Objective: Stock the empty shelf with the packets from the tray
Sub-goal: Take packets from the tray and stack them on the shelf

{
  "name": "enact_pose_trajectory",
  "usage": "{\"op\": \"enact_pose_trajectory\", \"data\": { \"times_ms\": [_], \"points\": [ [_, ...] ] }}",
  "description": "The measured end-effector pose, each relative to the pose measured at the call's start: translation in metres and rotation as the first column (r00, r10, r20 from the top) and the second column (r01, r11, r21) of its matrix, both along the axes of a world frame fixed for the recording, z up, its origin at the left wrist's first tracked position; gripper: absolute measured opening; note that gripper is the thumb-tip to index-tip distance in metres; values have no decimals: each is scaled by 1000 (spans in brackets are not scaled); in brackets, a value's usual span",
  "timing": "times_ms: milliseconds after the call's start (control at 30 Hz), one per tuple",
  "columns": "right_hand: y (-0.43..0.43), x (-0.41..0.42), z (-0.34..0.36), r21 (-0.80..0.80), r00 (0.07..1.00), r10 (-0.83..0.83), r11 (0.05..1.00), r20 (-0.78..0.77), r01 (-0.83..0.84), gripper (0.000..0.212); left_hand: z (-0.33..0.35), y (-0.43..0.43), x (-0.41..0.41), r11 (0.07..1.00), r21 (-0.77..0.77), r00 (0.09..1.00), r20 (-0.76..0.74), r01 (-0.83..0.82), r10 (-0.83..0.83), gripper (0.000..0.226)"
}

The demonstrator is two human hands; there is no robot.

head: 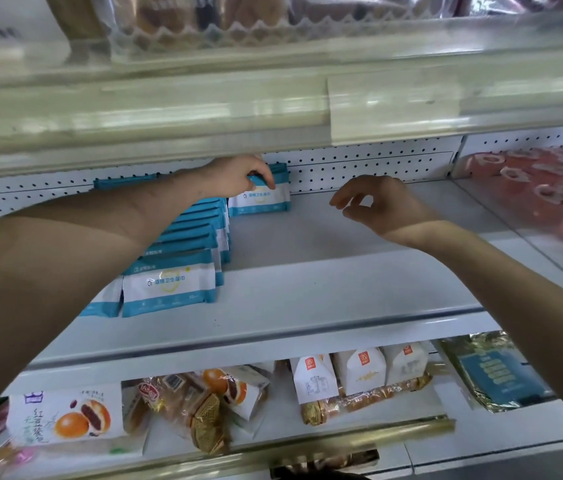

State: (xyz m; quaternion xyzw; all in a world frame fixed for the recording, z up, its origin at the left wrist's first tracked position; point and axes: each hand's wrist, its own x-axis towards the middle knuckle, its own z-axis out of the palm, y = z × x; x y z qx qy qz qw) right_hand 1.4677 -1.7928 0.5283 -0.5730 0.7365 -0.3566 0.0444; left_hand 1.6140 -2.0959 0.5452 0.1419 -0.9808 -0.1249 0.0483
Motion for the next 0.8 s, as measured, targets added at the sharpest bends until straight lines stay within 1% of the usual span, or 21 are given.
{"op": "enact_pose_trajectory", "data": {
  "times_ms": [100,167,233,300,400,467,533,600,667,733,800],
  "points": [
    [-3,2,2,1,1000,11,1000,-2,-11,23,-3,1,4,1000,-5,998,-58,-4,3,53],
    [-7,6,2,9,1000,29,1000,-8,-29,23,-2,5,10,1000,8,995,-98,-16,17,51],
    [-13,12,3,22,998,57,998,-7,-57,22,2,9,22,999,20,994,-105,-41,42,48],
    [-24,22,6,31,996,89,996,-8,-88,22,9,12,41,996,44,991,-110,-76,81,44],
    [-46,43,11,33,990,135,990,-40,-134,20,21,17,78,984,82,978,-124,-161,170,31],
    [-65,60,15,36,980,192,981,-41,-191,20,26,18,107,964,92,955,-137,-251,262,26],
    [-85,78,18,57,966,255,966,-49,-252,23,30,19,141,940,100,927,-164,-325,338,25],
    [-107,99,23,90,952,301,951,-62,-295,23,36,20,182,938,65,916,-204,-340,346,30],
    [-127,122,26,120,936,336,938,-101,-324,20,40,20,225,948,28,922,-223,-318,316,36],
    [-146,145,27,122,925,362,929,-113,-348,18,37,21,267,947,17,918,-240,-322,316,39],
    [-164,176,30,135,915,394,915,-91,-381,17,33,24,313,920,29,884,-269,-390,383,37]
  ]
}}
